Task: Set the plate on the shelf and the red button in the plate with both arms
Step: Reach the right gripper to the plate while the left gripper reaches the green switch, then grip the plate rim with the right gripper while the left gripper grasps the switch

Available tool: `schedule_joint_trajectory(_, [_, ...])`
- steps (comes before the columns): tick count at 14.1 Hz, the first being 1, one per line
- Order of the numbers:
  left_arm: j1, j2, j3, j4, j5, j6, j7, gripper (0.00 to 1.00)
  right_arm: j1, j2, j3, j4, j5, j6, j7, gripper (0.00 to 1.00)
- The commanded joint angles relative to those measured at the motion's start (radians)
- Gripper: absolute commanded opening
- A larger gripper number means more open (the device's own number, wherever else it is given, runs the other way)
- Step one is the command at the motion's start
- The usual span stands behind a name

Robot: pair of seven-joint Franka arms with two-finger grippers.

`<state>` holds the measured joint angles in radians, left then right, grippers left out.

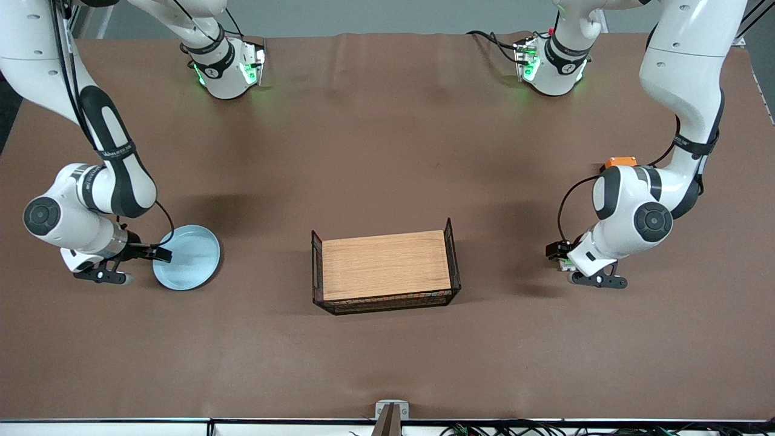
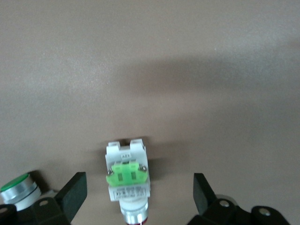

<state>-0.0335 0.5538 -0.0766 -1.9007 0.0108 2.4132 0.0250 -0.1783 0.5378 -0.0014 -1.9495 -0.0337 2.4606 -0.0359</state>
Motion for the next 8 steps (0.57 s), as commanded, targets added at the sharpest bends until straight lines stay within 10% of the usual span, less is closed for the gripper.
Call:
schedule_joint_trajectory(1, [0.0, 0.044, 0.003, 0.032, 0.003, 0.009, -0.007, 1.0, -0.042, 0.021, 0.014, 0.012, 0.0, 0.0, -0.096, 0.94])
schedule_joint_trajectory(8, [0.01, 0.061, 0.008, 0.022, 0.041, 0.015, -0.002, 1.0, -0.069, 0.042, 0.023, 0.014, 0.015, -0.008, -0.147, 0.55])
